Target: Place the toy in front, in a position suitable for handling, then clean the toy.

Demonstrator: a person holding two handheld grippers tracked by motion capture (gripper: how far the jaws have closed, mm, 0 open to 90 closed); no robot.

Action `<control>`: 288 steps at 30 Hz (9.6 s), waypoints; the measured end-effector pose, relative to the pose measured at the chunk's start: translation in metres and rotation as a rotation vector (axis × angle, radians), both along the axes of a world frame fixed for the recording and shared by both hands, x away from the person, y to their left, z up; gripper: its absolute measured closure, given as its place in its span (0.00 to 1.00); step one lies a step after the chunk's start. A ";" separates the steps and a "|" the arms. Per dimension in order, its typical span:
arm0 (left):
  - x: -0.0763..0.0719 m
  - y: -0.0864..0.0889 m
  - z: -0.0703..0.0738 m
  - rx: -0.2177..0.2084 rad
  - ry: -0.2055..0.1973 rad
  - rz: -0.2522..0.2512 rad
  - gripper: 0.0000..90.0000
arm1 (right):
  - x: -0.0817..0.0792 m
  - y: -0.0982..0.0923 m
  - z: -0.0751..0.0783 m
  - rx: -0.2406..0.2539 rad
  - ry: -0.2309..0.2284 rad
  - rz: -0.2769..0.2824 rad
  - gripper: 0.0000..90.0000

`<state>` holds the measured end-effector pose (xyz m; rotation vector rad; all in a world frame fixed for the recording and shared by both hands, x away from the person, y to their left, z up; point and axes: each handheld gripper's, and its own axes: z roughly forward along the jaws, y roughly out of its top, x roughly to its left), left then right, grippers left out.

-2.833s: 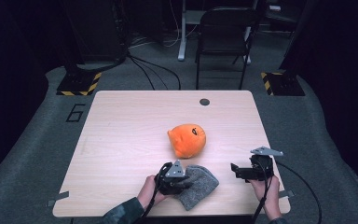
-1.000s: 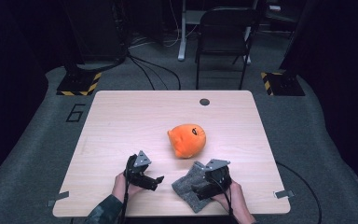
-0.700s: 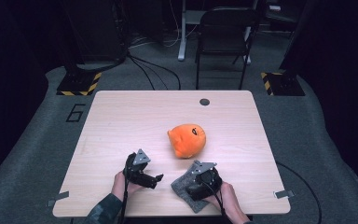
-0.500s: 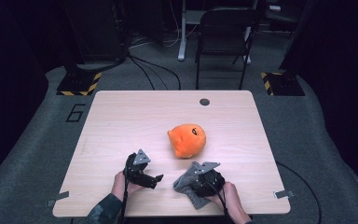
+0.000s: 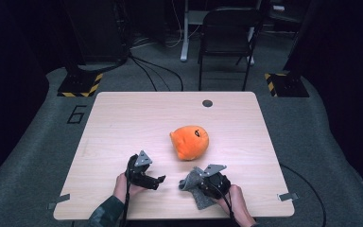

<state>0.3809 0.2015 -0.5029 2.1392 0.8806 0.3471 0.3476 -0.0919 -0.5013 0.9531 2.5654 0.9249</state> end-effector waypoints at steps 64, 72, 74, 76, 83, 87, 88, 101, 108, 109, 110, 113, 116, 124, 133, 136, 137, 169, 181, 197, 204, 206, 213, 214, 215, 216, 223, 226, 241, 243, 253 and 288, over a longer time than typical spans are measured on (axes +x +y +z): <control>0.003 -0.008 0.007 -0.018 -0.038 0.017 0.00 | 0.058 -0.147 0.013 0.018 -0.054 -0.674 0.26; 0.008 -0.020 0.021 -0.052 -0.057 0.010 0.00 | 0.043 -0.152 0.027 0.076 -0.051 -0.628 0.09; 0.011 -0.022 0.024 -0.045 -0.068 0.007 0.00 | 0.039 -0.152 0.029 0.075 -0.051 -0.612 0.08; 0.014 -0.024 0.027 -0.052 -0.076 0.006 0.00 | 0.037 -0.151 0.030 0.085 -0.050 -0.606 0.08; 0.032 -0.035 0.032 -0.062 -0.074 0.010 0.00 | 0.036 -0.150 0.030 0.087 -0.045 -0.589 0.08; 0.042 -0.046 0.032 -0.075 -0.064 0.003 0.00 | 0.036 -0.152 0.030 0.095 -0.042 -0.597 0.08; 0.044 -0.050 0.032 -0.074 -0.067 -0.001 0.00 | 0.036 -0.153 0.031 0.094 -0.042 -0.595 0.08; 0.078 -0.088 0.056 -0.041 -0.104 -0.033 0.06 | 0.037 -0.153 0.030 0.095 -0.039 -0.588 0.08; 0.085 -0.100 0.043 0.006 -0.093 -0.034 0.17 | 0.037 -0.154 0.031 0.102 -0.043 -0.591 0.08; 0.086 -0.100 0.042 0.005 -0.097 -0.038 0.19 | 0.037 -0.154 0.030 0.101 -0.041 -0.589 0.08; 0.086 -0.100 0.041 0.027 -0.098 -0.040 0.23 | 0.036 -0.154 0.030 0.100 -0.038 -0.591 0.08; 0.085 -0.103 0.036 0.059 -0.100 -0.051 0.36 | 0.037 -0.153 0.030 0.102 -0.038 -0.589 0.08; 0.084 -0.105 0.035 0.084 -0.099 -0.065 0.52 | 0.037 -0.152 0.029 0.101 -0.036 -0.586 0.09; 0.077 -0.100 0.035 0.037 -0.167 -0.089 0.81 | 0.037 -0.152 0.030 0.104 -0.036 -0.585 0.09; 0.070 -0.088 0.057 -0.017 -0.210 -0.175 0.82 | 0.037 -0.156 0.030 0.113 -0.038 -0.591 0.09; 0.066 -0.083 0.067 -0.024 -0.223 -0.221 0.82 | 0.037 -0.155 0.030 0.112 -0.037 -0.590 0.09; 0.065 -0.082 0.069 -0.022 -0.222 -0.233 0.82 | 0.037 -0.155 0.030 0.111 -0.035 -0.589 0.09; 0.045 -0.079 0.061 -0.049 -0.120 -0.372 0.25 | 0.039 -0.151 0.028 0.105 -0.020 -0.569 0.09; 0.019 -0.035 0.040 -0.063 -0.123 -0.211 0.15 | 0.040 -0.153 0.024 0.101 -0.010 -0.567 0.10; 0.005 -0.036 0.037 -0.049 -0.139 -0.194 0.12 | 0.040 -0.150 0.021 0.083 -0.006 -0.565 0.10; 0.002 -0.039 0.027 -0.049 -0.117 -0.189 0.16 | 0.041 -0.149 0.020 0.079 -0.003 -0.561 0.10; 0.002 -0.041 0.025 -0.041 -0.116 -0.185 0.17 | 0.042 -0.149 0.020 0.079 0.000 -0.566 0.10; 0.000 -0.049 0.019 -0.020 -0.125 -0.196 0.22 | 0.046 -0.149 0.018 0.084 -0.005 -0.570 0.07; 0.000 -0.050 0.018 -0.021 -0.122 -0.204 0.24 | 0.047 -0.148 0.018 0.076 -0.008 -0.573 0.06; 0.000 -0.052 0.017 -0.014 -0.120 -0.204 0.25 | 0.048 -0.148 0.018 0.072 -0.012 -0.574 0.06; 0.000 -0.053 0.016 -0.012 -0.122 -0.206 0.26 | 0.050 -0.147 0.018 0.070 -0.005 -0.586 0.05; 0.001 -0.057 0.014 -0.032 -0.139 -0.177 0.18 | 0.067 -0.143 0.007 0.050 0.036 -0.592 0.00; 0.003 -0.057 0.012 -0.034 -0.128 -0.181 0.18 | 0.070 -0.145 0.004 0.038 0.044 -0.599 0.00; 0.001 -0.063 0.007 0.002 -0.102 -0.186 0.52 | 0.069 -0.141 -0.005 -0.010 0.054 -0.539 0.48; 0.001 -0.063 0.007 -0.008 -0.100 -0.182 0.59 | 0.067 -0.139 -0.004 -0.003 0.041 -0.517 0.61; 0.000 -0.063 0.008 -0.017 -0.090 -0.170 0.68 | 0.063 -0.137 0.001 0.048 0.033 -0.509 0.83; -0.002 -0.066 0.013 -0.010 -0.123 -0.179 0.62 | 0.053 0.024 0.093 0.275 0.001 -0.173 0.81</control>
